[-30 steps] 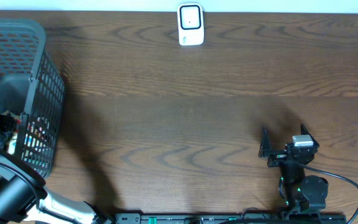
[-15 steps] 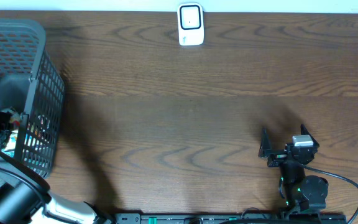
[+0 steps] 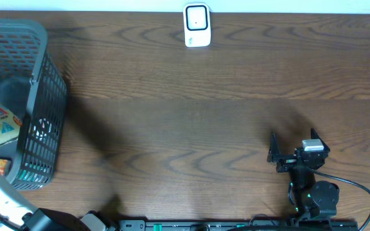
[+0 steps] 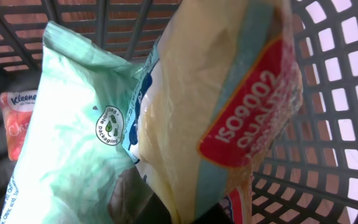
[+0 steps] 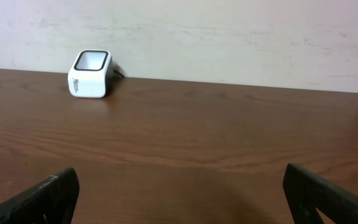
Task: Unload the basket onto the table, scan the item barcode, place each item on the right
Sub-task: 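Grasp the yellow wet-wipe pack in the basket with the left gripper, then lift the yellow pack out and drop it near the scanner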
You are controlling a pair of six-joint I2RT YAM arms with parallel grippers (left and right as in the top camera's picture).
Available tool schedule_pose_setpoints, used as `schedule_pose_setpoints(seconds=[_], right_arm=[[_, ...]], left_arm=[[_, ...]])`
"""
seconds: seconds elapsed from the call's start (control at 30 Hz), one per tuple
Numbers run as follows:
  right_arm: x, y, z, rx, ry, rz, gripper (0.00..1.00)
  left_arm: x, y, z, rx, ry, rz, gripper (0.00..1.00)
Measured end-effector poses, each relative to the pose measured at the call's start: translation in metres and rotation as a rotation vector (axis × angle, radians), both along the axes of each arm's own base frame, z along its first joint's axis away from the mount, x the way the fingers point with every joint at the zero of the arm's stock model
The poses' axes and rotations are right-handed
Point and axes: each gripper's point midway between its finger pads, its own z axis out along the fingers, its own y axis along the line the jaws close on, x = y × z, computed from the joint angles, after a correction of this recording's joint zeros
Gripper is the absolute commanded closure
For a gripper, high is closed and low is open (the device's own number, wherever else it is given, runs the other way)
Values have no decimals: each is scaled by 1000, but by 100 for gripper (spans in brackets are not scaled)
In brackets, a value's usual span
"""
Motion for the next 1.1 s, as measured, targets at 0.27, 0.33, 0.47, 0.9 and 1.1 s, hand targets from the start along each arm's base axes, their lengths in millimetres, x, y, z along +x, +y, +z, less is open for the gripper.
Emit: schedule_pose_setpoints(seconds=[0.27,0.33,0.47,0.9,1.1], right_arm=[[0,0,0,0,0,0,1],[0,0,0,0,0,0,1],[0,0,0,0,0,0,1],[0,0,0,0,0,0,1],[0,0,0,0,0,0,1]], left_arm=[[10,11,14,61,-58,3,93],[12,13,26,97,-90,3,93],[9,10,60,177,-167,8,93],[14,-46,190,256,-647,-93,93],[48,-123,231,130,-861,-397,93]])
